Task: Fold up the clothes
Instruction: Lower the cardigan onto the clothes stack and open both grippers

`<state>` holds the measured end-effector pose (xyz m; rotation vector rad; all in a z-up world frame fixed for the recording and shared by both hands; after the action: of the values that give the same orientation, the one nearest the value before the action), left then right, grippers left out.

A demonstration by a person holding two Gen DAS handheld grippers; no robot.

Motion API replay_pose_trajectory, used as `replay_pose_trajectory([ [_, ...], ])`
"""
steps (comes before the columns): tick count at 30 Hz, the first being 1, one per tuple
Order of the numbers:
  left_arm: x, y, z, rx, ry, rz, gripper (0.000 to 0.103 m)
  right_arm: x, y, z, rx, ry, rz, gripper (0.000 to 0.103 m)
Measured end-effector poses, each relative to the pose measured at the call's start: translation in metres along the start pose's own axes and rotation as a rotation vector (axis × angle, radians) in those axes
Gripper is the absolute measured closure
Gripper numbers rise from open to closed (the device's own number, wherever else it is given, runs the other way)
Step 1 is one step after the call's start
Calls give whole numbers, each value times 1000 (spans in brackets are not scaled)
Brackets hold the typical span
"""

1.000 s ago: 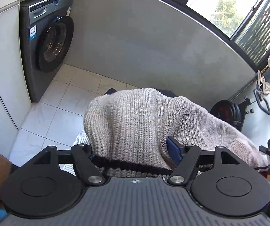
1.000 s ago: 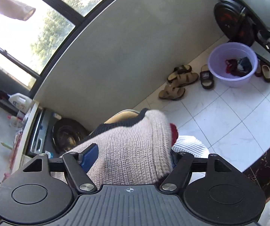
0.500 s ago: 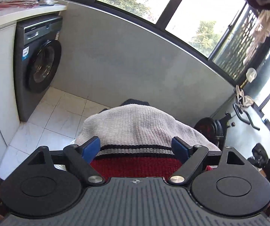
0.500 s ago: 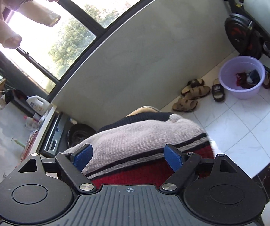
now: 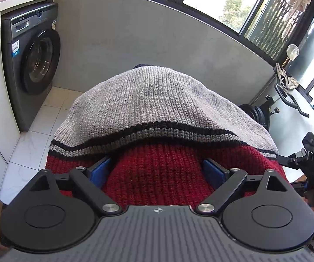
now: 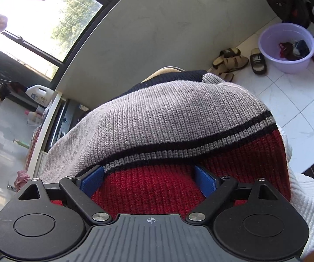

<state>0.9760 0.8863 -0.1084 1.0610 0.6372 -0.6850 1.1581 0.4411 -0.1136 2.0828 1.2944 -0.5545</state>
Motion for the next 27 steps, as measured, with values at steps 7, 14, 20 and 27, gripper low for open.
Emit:
replay_pose_trajectory([
  [7,-27,6,4,-23,44,34,11,-17,2,-11,-20,-101,72,11],
  [14,-62,7,26,57,115,136,7,-55,-27,-43,-123,-225,203,6],
  [20,-60,4,50,155,125,137,4,-76,-61,-69,-203,-371,283,1],
  [27,-47,-7,63,245,83,66,4,-82,-109,-75,-140,-495,322,1],
])
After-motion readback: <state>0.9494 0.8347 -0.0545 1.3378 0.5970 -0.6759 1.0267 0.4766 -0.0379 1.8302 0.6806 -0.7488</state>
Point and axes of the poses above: each gripper's, at about its wrist camera, not at the fingertips, and x roughly the way its jaws point, z to its right, y to its top, the point moved 1 cm from there along x, roughly the way its jaws point, and after that the axes turned 8 degrees about -z, right-handed, at the moved point
